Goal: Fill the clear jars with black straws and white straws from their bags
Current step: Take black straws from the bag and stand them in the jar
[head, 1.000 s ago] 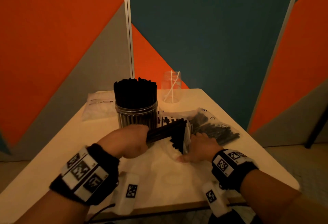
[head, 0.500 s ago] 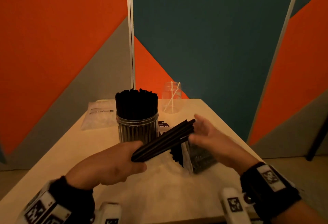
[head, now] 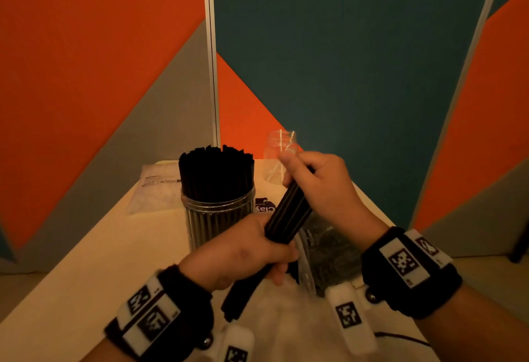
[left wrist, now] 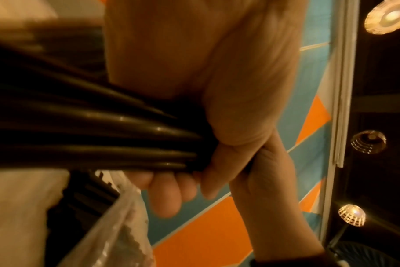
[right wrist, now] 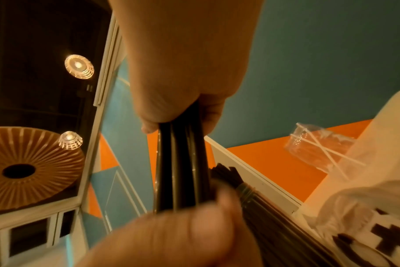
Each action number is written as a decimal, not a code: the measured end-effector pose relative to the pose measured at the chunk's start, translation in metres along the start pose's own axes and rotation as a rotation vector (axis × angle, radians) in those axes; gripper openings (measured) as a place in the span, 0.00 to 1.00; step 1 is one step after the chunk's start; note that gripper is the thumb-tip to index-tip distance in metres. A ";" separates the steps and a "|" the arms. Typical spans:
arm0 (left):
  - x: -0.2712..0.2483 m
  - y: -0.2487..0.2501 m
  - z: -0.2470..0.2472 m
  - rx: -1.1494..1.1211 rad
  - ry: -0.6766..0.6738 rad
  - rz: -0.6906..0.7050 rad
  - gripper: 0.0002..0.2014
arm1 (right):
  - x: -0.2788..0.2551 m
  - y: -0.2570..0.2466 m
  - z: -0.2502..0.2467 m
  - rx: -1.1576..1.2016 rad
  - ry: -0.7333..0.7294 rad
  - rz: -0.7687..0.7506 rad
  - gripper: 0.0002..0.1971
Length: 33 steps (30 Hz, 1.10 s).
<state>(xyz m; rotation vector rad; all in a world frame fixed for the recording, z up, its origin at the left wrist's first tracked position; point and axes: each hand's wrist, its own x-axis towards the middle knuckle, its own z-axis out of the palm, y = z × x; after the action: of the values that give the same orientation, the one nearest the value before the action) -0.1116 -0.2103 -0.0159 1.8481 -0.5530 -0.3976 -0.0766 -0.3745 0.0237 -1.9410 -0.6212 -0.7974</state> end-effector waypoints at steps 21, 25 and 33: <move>0.023 0.016 -0.001 -0.828 0.565 0.459 0.03 | -0.064 0.017 0.055 1.195 0.344 1.032 0.38; 0.016 0.019 -0.005 -0.856 0.561 0.482 0.02 | -0.060 0.019 0.056 1.346 0.243 1.060 0.40; -0.012 0.015 -0.031 -0.701 0.657 0.485 0.10 | -0.048 0.024 0.057 0.507 0.216 0.652 0.07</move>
<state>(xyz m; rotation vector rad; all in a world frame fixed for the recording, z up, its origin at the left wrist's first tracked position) -0.1080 -0.1830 0.0085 1.0226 -0.3211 0.3161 -0.0760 -0.3395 -0.0458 -1.4266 -0.0268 -0.3731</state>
